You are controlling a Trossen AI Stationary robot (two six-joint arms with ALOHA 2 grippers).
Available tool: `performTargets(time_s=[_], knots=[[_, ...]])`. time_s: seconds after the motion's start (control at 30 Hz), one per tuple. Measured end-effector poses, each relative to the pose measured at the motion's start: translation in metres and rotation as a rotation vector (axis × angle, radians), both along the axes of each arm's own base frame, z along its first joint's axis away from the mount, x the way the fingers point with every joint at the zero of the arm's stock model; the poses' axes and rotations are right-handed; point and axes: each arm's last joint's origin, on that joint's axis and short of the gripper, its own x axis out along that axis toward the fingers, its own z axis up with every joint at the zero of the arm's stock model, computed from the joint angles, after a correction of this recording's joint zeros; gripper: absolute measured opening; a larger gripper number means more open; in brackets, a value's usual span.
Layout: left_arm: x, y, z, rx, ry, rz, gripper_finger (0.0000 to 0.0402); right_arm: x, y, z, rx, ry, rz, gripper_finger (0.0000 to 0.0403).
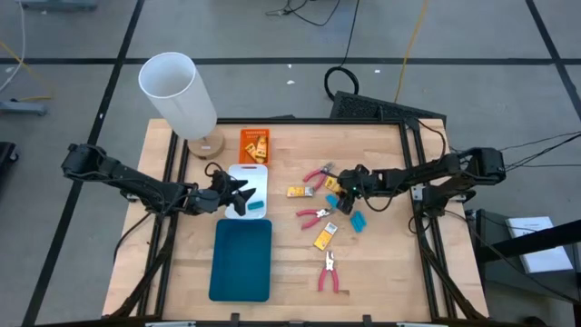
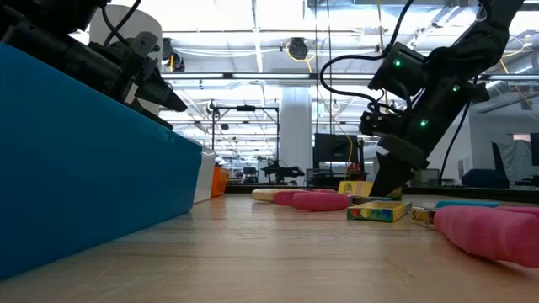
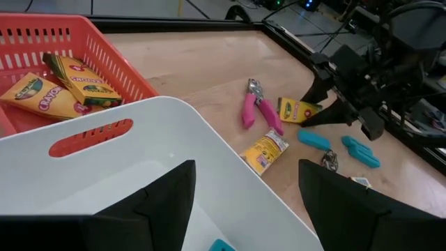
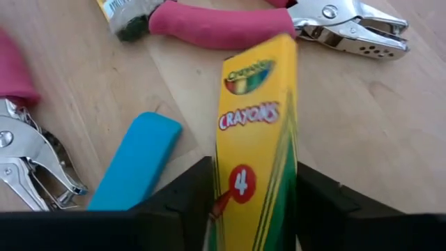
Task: Pick & Place School Supplies
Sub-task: Put the yellow crayon box into the orange bin
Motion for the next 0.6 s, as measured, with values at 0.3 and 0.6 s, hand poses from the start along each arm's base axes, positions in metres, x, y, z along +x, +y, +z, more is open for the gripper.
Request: performTargets(time_s=[0.3,0.6], knots=[[0.0,0.0,0.0,0.001,0.0,0.0,0.0255,0.001,0.0,0.004,-0.009,-0.023,0.021,0.0049],[0.004,-0.002,0.009,0.024,-0.076,-0.054,0.0255,-0.005,0.001,0.04,-0.048,-0.2,0.067,0.003]])
